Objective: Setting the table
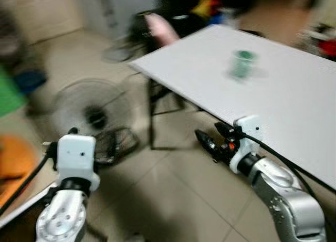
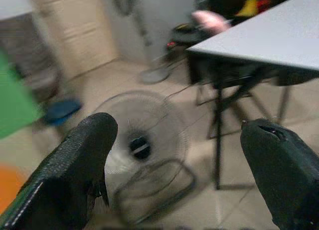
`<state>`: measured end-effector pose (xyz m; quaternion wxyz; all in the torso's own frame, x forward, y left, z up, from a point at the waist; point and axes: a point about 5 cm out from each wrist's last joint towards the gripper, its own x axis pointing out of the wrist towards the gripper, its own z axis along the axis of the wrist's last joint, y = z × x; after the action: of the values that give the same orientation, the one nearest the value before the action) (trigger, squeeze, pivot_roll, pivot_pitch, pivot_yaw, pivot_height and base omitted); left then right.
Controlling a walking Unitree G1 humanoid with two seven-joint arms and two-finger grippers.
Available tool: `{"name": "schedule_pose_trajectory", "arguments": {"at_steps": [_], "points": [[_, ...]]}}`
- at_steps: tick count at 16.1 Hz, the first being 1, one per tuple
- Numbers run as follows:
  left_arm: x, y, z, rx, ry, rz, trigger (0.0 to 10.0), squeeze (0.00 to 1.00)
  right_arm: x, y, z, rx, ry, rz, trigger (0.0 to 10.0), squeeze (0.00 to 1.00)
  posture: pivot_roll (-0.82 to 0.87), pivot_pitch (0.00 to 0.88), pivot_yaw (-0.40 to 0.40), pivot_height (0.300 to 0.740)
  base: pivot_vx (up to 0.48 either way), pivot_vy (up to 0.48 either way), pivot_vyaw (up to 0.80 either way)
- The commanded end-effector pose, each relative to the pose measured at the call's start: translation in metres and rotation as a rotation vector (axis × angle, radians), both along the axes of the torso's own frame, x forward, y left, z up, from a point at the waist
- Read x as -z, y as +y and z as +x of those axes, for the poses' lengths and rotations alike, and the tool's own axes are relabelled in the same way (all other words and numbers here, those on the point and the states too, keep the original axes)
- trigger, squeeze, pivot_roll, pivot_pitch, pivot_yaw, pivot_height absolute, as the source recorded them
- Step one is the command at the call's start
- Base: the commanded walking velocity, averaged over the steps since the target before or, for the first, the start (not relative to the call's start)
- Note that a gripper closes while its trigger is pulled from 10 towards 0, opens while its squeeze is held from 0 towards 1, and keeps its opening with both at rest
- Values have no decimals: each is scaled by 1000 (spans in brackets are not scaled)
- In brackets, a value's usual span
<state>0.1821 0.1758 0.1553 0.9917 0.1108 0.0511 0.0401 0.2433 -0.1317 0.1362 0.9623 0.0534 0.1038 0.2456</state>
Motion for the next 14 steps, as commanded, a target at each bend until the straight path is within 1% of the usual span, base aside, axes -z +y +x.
{"name": "schedule_pose_trajectory", "arguments": {"at_steps": [1,2,4,6,7,9,11,12,14], "points": [[-4,-1,-1,7,-20,-5,10000,0,-3,-7,2,44,-27,-4,10000,0,-17,0,23,740,0,0,800],[-5,0,0,6,-29,4,10000,0,-4,-14,1,106,-63,-30,10000,0,-23,0,32,740,0,0,800],[-8,1,3,3,-57,-3,10000,0,-2,-24,1,187,-68,-15,10000,0,-30,0,43,740,0,0,800],[-11,1,6,24,-73,11,10000,0,-1,-31,2,214,-66,-27,10000,0,-38,0,50,740,0,0,800],[-11,2,7,24,-75,18,10000,0,-1,-32,2,210,-55,-29,10000,0,-42,0,53,740,0,0,800],[-12,3,8,22,-77,8,10000,0,-2,-28,2,187,-48,3,10000,0,-42,0,53,740,0,0,800],[-11,1,8,25,-70,6,10000,0,-5,-19,1,135,-51,31,10000,0,-39,0,47,740,0,0,800],[-9,0,6,20,-61,-1,10000,0,-7,-14,1,98,-52,41,10000,0,-34,0,41,740,0,0,800],[-8,-2,5,15,-55,-28,10000,0,-7,-10,2,80,-53,41,10000,0,-27,0,32,740,0,0,800]]}}
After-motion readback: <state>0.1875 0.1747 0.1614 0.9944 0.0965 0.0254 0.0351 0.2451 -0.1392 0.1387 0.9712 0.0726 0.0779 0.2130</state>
